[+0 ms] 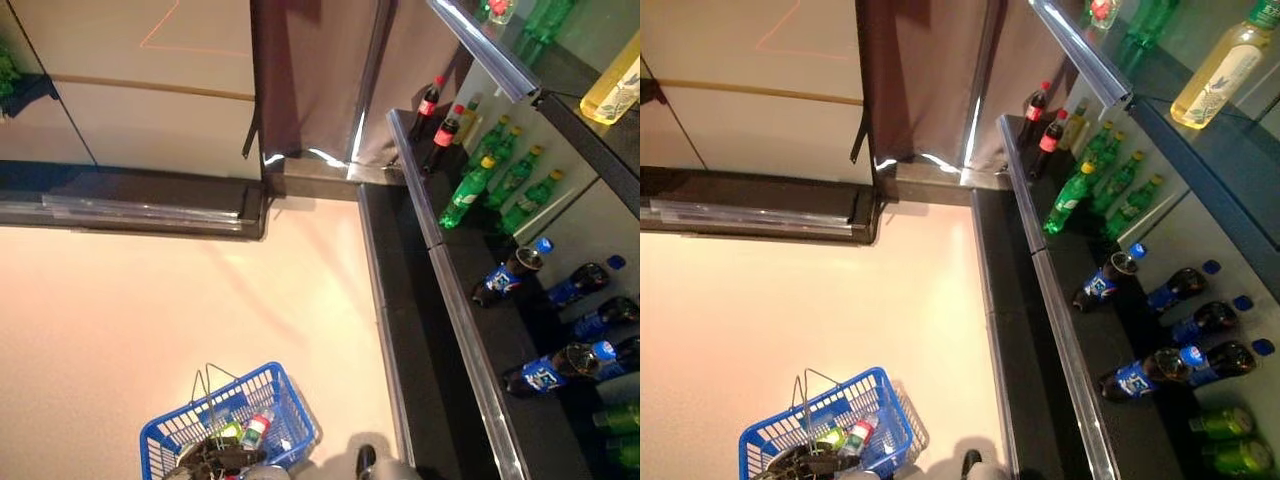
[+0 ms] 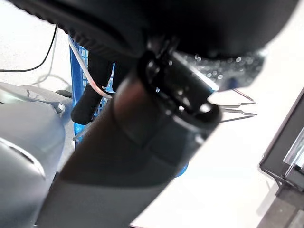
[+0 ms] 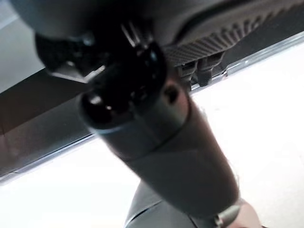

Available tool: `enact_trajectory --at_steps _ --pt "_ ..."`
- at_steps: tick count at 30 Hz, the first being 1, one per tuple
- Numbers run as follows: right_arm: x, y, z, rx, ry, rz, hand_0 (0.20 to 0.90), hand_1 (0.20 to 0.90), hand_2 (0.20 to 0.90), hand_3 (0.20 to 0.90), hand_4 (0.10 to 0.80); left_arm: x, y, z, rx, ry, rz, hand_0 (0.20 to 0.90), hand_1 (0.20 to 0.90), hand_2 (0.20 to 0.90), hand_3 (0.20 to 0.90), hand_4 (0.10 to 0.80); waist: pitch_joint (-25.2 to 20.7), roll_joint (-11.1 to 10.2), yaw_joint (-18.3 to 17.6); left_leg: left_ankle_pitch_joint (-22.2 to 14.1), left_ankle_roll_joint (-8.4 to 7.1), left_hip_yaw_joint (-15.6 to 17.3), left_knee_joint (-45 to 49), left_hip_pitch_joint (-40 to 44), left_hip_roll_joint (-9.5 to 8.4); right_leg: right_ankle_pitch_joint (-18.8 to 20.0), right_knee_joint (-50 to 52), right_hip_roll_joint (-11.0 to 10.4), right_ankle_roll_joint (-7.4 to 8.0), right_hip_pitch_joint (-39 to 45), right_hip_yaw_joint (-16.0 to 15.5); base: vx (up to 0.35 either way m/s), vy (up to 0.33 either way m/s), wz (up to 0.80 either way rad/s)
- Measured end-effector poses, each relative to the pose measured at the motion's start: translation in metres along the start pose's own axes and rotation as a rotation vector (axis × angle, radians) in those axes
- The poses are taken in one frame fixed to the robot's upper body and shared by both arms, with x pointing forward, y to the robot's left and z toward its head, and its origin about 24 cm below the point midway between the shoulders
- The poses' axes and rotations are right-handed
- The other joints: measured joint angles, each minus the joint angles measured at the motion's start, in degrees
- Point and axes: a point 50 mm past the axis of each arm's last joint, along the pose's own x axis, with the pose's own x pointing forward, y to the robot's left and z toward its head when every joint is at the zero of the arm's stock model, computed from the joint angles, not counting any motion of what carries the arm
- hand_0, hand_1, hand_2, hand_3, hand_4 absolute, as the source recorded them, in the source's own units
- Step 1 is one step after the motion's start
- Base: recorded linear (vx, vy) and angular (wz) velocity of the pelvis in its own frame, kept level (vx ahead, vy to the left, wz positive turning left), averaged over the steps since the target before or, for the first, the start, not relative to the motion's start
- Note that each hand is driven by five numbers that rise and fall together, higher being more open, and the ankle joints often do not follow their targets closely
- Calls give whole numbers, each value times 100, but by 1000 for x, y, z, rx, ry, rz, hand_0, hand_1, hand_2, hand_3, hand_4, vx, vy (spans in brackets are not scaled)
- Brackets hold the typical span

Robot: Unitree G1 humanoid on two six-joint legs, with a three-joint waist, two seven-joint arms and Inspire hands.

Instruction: Pick up the drink and place into the basket.

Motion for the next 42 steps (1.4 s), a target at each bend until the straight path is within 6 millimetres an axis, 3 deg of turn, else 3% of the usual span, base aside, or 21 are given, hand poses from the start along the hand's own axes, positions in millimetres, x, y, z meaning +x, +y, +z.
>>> enact_trajectory --at_steps 1,2,4,6,7,9,11,18,25,26,29,33,37,40,42 --pt "1 4 -9 6 18 11 900 900 900 900 800 -3 5 -8 9 19 11 300 300 300 200 100 -74 -177 -61 -81 -102 -77 -1 101 -116 150 -101 -61 -114 89 -22 291 -34 32" --pt "1 5 -12 7 25 12 900 900 900 900 800 -3 6 -10 11 26 14 300 300 300 200 100 -82 -202 -70 -113 -149 -104 -2 152 -128 268 -68 -72 -184 131 -19 241 -40 38" --pt "0 5 -27 15 60 11 900 900 900 900 800 -6 5 -21 22 48 12 300 300 300 200 100 -155 -138 -96 -224 -310 -202 4 332 52 299 -83 106 -365 360 -136 212 -73 22" --pt "-1 4 -28 17 61 9 900 900 900 900 800 -6 4 -21 28 45 9 300 300 300 200 100 -195 -54 -75 -287 -408 -325 8 356 229 257 -159 301 -460 489 -160 214 -103 13" --pt "-1 4 -28 18 60 8 900 900 900 900 800 -6 4 -21 28 45 8 300 300 300 200 100 -197 -37 -94 -291 -424 -351 12 355 237 249 -175 325 -486 507 -168 155 -89 23" --pt "-1 4 -27 17 51 8 900 900 900 900 800 -5 3 -21 43 48 3 300 300 300 200 100 -211 -3 -205 -291 -495 -527 45 354 281 160 -196 433 -741 617 -132 193 -138 38" --pt "0 4 -25 15 44 6 900 900 900 900 800 -5 1 -21 61 49 -8 300 300 300 200 100 -239 51 -180 -323 -524 -518 47 358 320 182 -260 459 -804 665 -147 175 -120 20" --pt "-1 -4 -18 13 27 -24 900 900 900 900 800 -4 -9 -26 64 60 -54 300 300 300 200 100 -383 308 -183 -376 -513 -540 68 308 344 110 -358 468 -748 705 -165 92 -90 6" --pt "-2 -9 -17 13 41 -40 900 900 900 900 800 1 -27 -9 57 5 -125 300 300 300 200 100 -347 389 -128 -579 -565 -731 774 -149 305 28 -286 463 -850 581 -70 47 22 17" --pt "-3 -13 -7 6 16 -49 900 900 900 900 800 2 -32 -8 33 -15 -137 300 300 300 200 100 -282 496 -10 -658 -539 -728 863 -152 310 33 -161 500 -870 481 131 106 115 -39" --pt "-3 -17 -1 -7 1 -56 900 900 900 900 800 1 -32 -11 17 -11 -143 300 300 300 200 100 -277 538 12 -744 -481 -920 823 -99 192 30 -20 525 -870 380 418 107 114 -43" --pt "-3 -14 -4 -33 21 -46 900 900 900 900 800 0 -32 -13 3 -9 -141 300 300 300 200 100 -266 405 34 -762 -379 -1245 843 1 -8 87 31 572 -863 246 770 61 177 -45" --pt "-2 -10 -10 -54 38 -35 900 900 900 900 800 0 -29 -11 -18 -18 -134 300 300 300 200 100 -236 206 131 -804 -301 -1243 822 82 -83 234 -6 633 -824 194 1028 -43 102 -46" --pt "-1 -4 -11 -54 36 -19 900 900 900 900 800 0 -21 -2 3 -39 -121 300 300 300 200 100 -96 -98 114 -815 -269 -1116 837 76 -174 340 26 631 -759 77 1208 -227 95 -48" --pt "0 2 7 -45 -12 -5 900 900 900 900 800 0 -13 3 17 -42 -101 300 300 300 200 100 -24 -335 130 -887 -121 -1128 940 -16 -361 768 -14 682 -637 -240 1314 -142 141 -127"
